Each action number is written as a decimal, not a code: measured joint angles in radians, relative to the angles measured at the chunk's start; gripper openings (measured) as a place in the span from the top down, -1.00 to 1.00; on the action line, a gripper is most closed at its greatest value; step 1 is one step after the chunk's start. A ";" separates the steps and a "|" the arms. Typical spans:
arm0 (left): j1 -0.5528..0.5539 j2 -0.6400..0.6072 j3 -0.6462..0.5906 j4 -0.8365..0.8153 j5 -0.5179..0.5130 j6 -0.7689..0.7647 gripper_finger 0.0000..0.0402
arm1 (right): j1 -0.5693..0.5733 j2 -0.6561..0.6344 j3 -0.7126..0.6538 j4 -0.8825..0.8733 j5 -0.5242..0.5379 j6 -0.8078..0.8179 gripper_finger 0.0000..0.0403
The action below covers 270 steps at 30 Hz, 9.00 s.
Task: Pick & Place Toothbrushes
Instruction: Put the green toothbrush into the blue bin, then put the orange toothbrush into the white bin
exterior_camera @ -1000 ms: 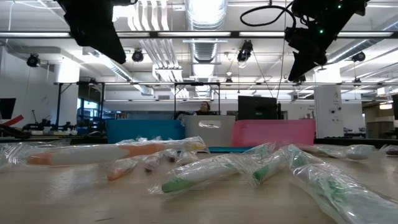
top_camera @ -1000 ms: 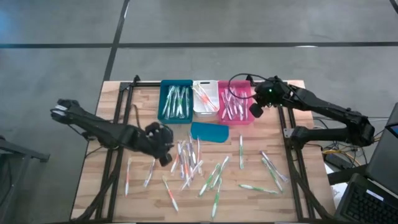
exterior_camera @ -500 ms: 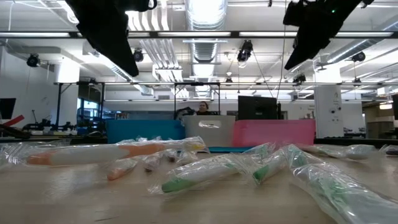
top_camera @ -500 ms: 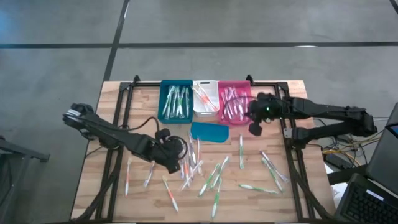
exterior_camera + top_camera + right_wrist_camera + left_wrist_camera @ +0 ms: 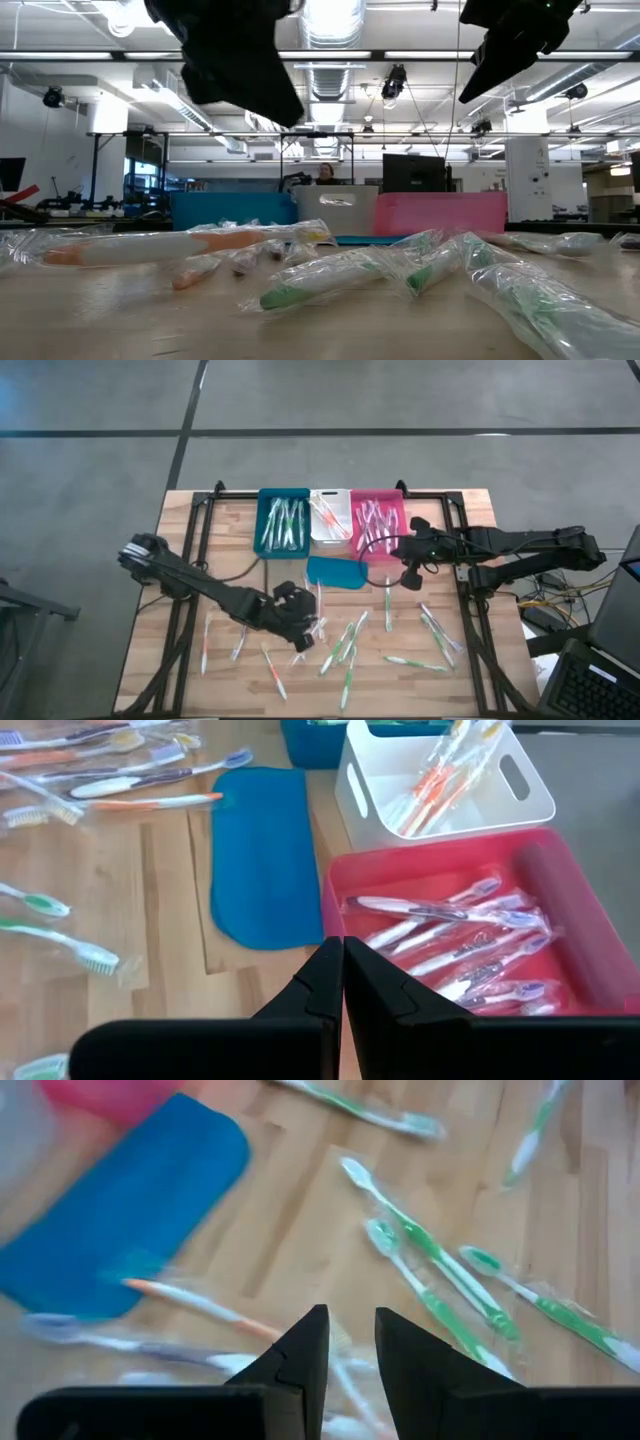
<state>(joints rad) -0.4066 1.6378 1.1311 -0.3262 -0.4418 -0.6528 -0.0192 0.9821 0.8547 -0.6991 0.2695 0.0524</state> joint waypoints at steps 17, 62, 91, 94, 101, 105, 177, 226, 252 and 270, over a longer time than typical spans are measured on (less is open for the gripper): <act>-0.004 0.346 0.346 0.010 0.541 0.146 0.55 | 0.002 0.000 0.001 0.000 0.022 0.006 0.96; -0.092 0.526 0.421 -0.158 0.159 -0.359 0.11 | 0.002 0.002 -0.029 -0.022 0.019 0.076 0.96; -0.066 0.287 0.419 -0.415 -0.311 -0.272 0.86 | 0.002 0.001 -0.047 -0.031 0.011 0.100 0.96; -0.057 0.210 0.419 -0.531 -0.441 -0.294 0.87 | 0.002 0.001 -0.047 -0.031 0.010 0.105 0.96; -0.019 0.051 0.418 -0.647 -0.567 -0.287 0.86 | 0.002 0.001 -0.051 -0.028 0.010 0.106 0.96; 0.029 -0.020 0.416 -0.668 -0.586 -0.252 0.87 | 0.002 0.001 -0.052 -0.027 0.010 0.106 0.96; 0.960 -0.119 -0.334 0.037 0.165 -0.211 0.76 | 0.002 0.001 -0.074 -0.020 0.011 0.098 0.96; -0.302 -0.512 -0.254 -0.684 0.170 -1.186 0.25 | 0.002 0.001 -0.074 -0.022 -0.008 0.103 0.96; -0.355 -0.324 -0.288 -0.923 0.531 -1.361 0.25 | 0.002 0.001 -0.074 -0.019 -0.007 0.124 0.96; -0.232 -0.100 -0.291 -0.953 0.587 -1.223 0.25 | 0.002 0.001 -0.074 0.003 -0.007 0.124 0.96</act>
<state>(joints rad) -0.6385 1.5378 0.8401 -1.2788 0.1449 -1.8753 -0.0170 0.9834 0.7811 -0.6956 0.2623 0.1764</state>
